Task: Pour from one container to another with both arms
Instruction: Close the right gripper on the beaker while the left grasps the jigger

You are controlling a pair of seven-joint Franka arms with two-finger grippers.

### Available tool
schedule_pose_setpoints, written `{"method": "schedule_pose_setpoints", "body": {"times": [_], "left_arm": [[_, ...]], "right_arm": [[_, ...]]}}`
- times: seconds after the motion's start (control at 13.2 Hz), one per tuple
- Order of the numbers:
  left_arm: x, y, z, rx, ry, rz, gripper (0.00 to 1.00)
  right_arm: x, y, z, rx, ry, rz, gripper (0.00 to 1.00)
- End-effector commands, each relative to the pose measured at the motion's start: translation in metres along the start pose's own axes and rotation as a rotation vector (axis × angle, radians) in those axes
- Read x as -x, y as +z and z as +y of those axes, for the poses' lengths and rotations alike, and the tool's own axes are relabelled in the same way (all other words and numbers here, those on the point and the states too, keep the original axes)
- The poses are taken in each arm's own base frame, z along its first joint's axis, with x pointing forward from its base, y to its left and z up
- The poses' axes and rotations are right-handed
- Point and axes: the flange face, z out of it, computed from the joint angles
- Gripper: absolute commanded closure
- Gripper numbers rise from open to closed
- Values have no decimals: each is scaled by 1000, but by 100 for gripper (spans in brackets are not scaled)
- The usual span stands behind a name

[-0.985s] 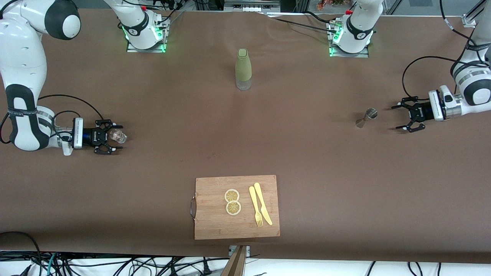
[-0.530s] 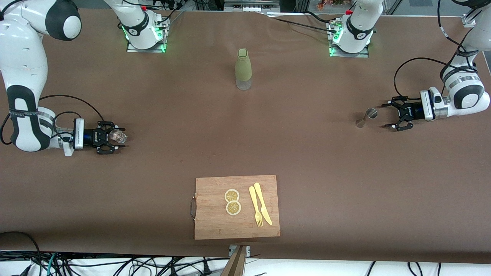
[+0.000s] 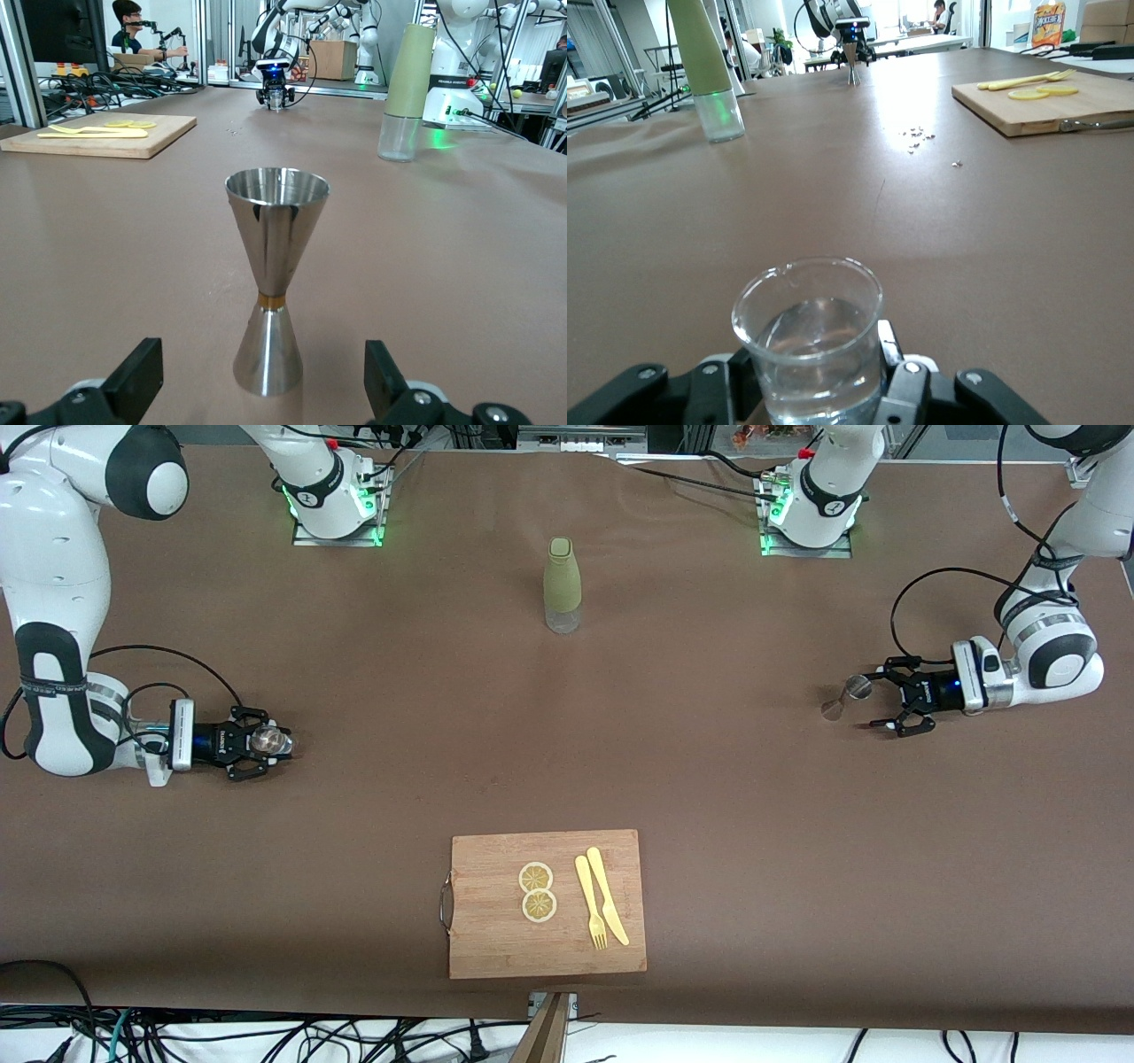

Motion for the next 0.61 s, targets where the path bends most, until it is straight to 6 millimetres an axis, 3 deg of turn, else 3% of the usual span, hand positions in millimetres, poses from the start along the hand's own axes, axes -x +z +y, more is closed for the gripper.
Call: {"method": "schedule_pose_setpoints", "body": {"times": [0.0,0.15,0.3,0.53], "left_arm": [[3,11,-3,-13,128,48,0],[-1,24,-8,-15,131,68,0],[-3,38,-12,-19,156,92,0],[0,41,-12,-27,193,98,1]], "right_arm": [[-15,-3,6,-2,40,51,71],[-43,-9,21,-7,70,33,71],[-79,-3,34,-27,102,14,71],[-128,10,50,-36,133,-28,71]]}}
